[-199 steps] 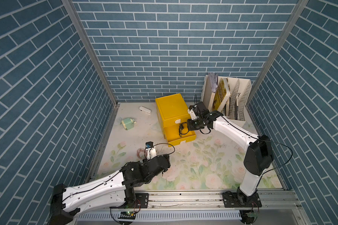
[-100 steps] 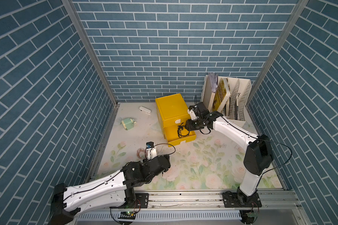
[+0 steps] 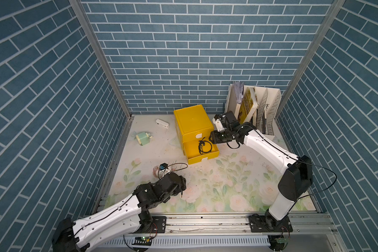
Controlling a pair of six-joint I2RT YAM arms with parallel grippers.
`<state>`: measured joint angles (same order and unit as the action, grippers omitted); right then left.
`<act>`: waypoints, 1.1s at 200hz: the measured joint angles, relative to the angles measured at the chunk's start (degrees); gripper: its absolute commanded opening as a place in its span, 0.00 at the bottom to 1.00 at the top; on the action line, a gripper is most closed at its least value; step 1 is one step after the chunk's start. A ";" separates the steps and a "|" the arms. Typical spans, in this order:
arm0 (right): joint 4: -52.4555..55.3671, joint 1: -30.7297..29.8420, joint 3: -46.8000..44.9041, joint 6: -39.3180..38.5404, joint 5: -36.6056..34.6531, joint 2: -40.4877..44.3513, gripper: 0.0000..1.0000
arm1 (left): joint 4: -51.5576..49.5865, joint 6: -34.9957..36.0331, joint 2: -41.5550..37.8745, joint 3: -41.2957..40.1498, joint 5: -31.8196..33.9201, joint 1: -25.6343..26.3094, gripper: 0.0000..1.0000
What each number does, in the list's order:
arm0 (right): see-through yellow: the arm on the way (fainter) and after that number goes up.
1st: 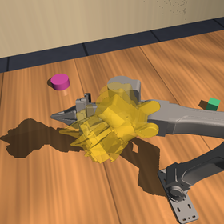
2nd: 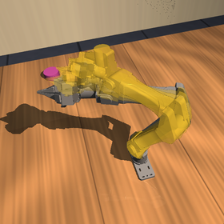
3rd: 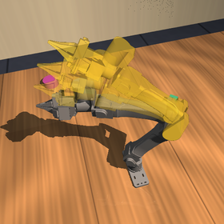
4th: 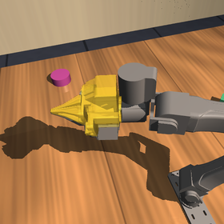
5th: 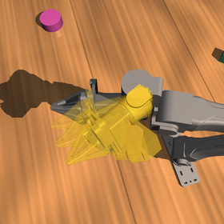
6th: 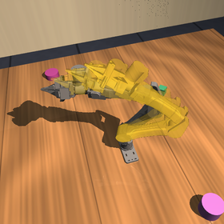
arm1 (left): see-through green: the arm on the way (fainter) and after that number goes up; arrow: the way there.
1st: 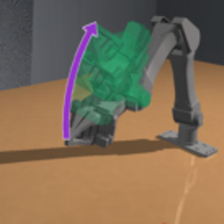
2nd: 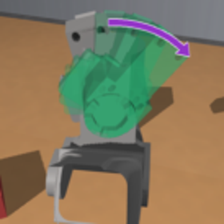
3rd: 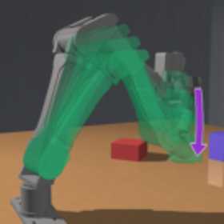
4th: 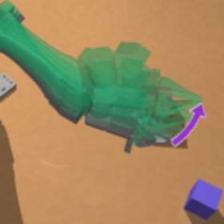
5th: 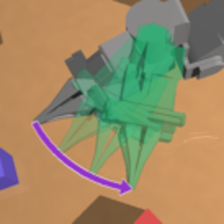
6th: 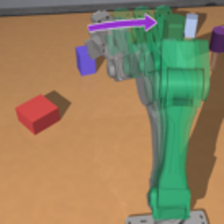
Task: Place the wired earphones into the drawer by color
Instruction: Place the wired earphones in the drawer, then pick up the wired earphones from the center of the board.
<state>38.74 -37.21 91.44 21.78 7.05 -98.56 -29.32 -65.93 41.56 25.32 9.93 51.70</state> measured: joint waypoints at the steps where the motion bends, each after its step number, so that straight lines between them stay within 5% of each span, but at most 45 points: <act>1: 0.00 0.00 0.00 -0.02 0.00 0.09 0.51 | 0.11 -0.02 -0.17 -0.17 -0.20 -0.24 0.82; 58: -0.22 0.00 -1.57 -0.20 -0.24 4.52 0.50 | 3.45 -0.85 -2.12 -5.70 -10.88 -14.49 0.83; 143: -1.16 0.00 -8.92 -0.22 -1.42 7.32 0.50 | 6.43 -7.63 12.59 -0.26 -15.02 -16.35 0.88; 220: -2.10 0.04 -12.41 -1.27 -3.63 9.92 0.49 | 3.30 -12.35 24.30 4.79 -15.08 -17.18 0.80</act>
<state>36.64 -37.17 79.02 20.51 3.42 -88.64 -26.02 -78.28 65.87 30.11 -5.15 34.52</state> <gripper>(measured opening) 0.494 0.803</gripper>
